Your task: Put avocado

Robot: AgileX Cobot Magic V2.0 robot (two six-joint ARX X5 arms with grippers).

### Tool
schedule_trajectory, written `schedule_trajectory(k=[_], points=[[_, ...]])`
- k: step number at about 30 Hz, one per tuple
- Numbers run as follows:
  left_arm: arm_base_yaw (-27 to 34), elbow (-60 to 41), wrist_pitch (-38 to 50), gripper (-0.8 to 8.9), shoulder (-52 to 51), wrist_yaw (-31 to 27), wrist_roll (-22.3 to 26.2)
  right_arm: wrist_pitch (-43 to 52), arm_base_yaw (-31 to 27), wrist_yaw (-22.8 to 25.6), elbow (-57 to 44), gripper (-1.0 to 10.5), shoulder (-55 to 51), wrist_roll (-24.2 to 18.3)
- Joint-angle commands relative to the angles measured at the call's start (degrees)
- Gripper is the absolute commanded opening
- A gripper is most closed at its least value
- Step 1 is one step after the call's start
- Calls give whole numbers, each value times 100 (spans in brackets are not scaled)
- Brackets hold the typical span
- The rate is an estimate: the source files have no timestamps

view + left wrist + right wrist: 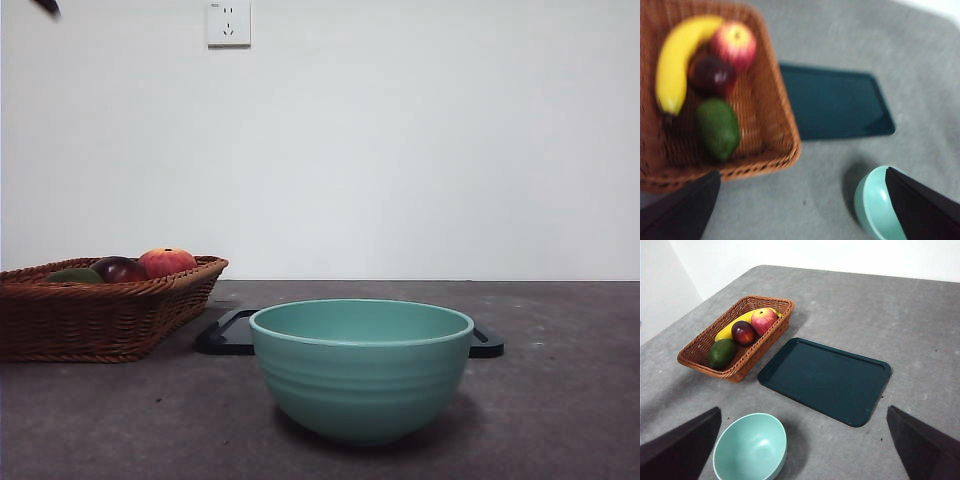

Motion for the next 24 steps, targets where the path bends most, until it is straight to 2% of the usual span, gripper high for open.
schedule_trajectory(k=[1,8,17,24], points=[[-9,269,-120,531,684,-192,77,46,26,-15,103,658,17,59],[-9,852,-170,531,2210,-872,315,46,26,-17,103,658,17,66],[-85,1611,-219,531,3893,-988,420,42,26,-20,103,658,17,125],[-227,1801,-85,530,4610,-1311,420,42,26,-17,103,658,17,127]])
